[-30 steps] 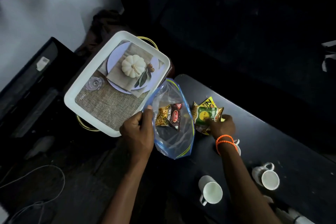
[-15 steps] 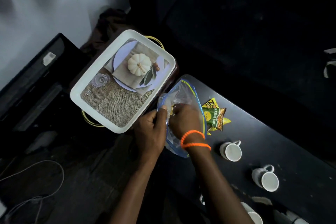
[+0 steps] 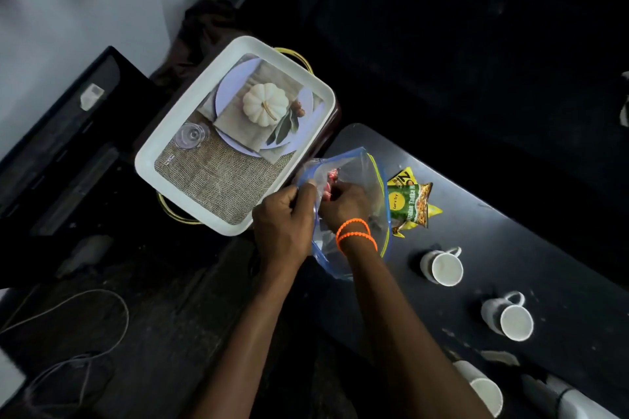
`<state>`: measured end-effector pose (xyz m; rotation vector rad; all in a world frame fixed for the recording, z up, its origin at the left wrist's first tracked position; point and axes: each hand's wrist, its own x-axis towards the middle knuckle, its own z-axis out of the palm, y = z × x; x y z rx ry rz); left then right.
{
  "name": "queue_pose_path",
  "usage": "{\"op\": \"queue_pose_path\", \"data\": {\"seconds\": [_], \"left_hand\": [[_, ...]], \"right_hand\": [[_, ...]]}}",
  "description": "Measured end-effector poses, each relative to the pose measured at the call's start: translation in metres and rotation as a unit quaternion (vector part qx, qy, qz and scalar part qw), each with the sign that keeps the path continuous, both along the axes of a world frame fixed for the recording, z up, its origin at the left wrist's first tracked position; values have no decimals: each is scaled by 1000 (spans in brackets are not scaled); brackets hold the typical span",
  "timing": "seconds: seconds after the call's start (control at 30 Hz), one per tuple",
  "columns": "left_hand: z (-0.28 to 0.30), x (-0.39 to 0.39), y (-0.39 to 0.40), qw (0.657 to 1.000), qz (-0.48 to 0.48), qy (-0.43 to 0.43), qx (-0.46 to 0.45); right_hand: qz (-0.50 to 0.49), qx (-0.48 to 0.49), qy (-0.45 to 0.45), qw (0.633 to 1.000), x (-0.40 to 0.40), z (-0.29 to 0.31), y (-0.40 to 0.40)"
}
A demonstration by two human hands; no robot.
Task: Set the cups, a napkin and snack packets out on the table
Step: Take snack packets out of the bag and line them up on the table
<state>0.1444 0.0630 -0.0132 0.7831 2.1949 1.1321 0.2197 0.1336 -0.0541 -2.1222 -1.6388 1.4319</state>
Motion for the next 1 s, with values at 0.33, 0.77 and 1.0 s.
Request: {"op": "queue_pose_path", "data": {"seconds": [0.33, 0.77, 1.0], "left_hand": [[-10, -42, -5, 996, 83, -30, -23], [57, -59, -2, 890, 232, -355, 166], [40, -41, 19, 871, 136, -452, 136]], "right_hand": [[11, 307, 116, 945, 78, 173, -44], [-223, 121, 155, 955, 95, 8, -29], [-189, 107, 2, 976, 86, -32, -38]]}}
